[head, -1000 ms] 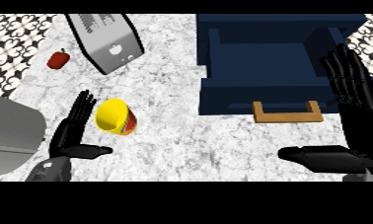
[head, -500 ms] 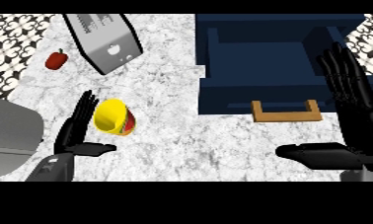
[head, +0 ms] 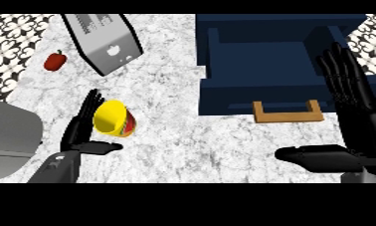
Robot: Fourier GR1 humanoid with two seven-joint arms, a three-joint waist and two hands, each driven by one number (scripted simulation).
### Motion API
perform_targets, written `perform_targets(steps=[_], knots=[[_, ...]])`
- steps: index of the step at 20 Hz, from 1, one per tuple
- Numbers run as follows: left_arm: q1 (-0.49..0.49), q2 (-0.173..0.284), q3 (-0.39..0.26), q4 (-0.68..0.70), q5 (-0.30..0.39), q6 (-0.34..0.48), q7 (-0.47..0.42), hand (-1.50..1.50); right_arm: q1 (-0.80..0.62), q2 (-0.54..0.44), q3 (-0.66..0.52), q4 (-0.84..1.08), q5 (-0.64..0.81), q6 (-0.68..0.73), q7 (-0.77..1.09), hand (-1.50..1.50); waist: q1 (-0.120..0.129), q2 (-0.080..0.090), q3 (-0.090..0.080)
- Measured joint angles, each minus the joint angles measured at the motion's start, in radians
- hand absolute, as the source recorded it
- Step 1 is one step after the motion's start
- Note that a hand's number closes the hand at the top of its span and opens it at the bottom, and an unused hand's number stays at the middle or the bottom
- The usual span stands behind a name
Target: Pick up the cup, place it into the drawer and close the drawer
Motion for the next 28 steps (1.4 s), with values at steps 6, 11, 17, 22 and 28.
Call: perform_targets(steps=[6, 11, 17, 22, 28], knots=[[-0.018, -0.018, 0.004, 0.0, 0.011, -0.033, 0.006, -1.5, -0.002, -0.009, -0.019, 0.029, -0.015, 0.014, -0.019, -1.5, 0.001, 0.001, 0.0], [-0.018, -0.032, -0.005, -0.008, 0.012, -0.07, 0.01, -1.5, -0.011, -0.013, -0.026, 0.032, -0.025, 0.019, -0.007, -1.5, 0.0, 0.001, 0.0], [-0.05, -0.061, -0.004, -0.027, 0.034, -0.131, 0.039, 1.5, -0.019, -0.013, -0.027, 0.031, -0.035, 0.024, 0.003, -1.5, -0.002, 0.001, 0.0], [-0.047, -0.083, -0.015, -0.047, 0.047, -0.194, 0.061, 1.5, -0.028, -0.014, -0.029, 0.057, -0.027, 0.024, -0.01, -1.5, 0.003, 0.0, 0.0], [-0.051, -0.099, -0.013, -0.084, 0.072, -0.219, 0.06, 1.5, -0.028, -0.012, -0.022, 0.036, -0.018, 0.015, 0.016, -1.5, 0.002, -0.001, 0.0]])
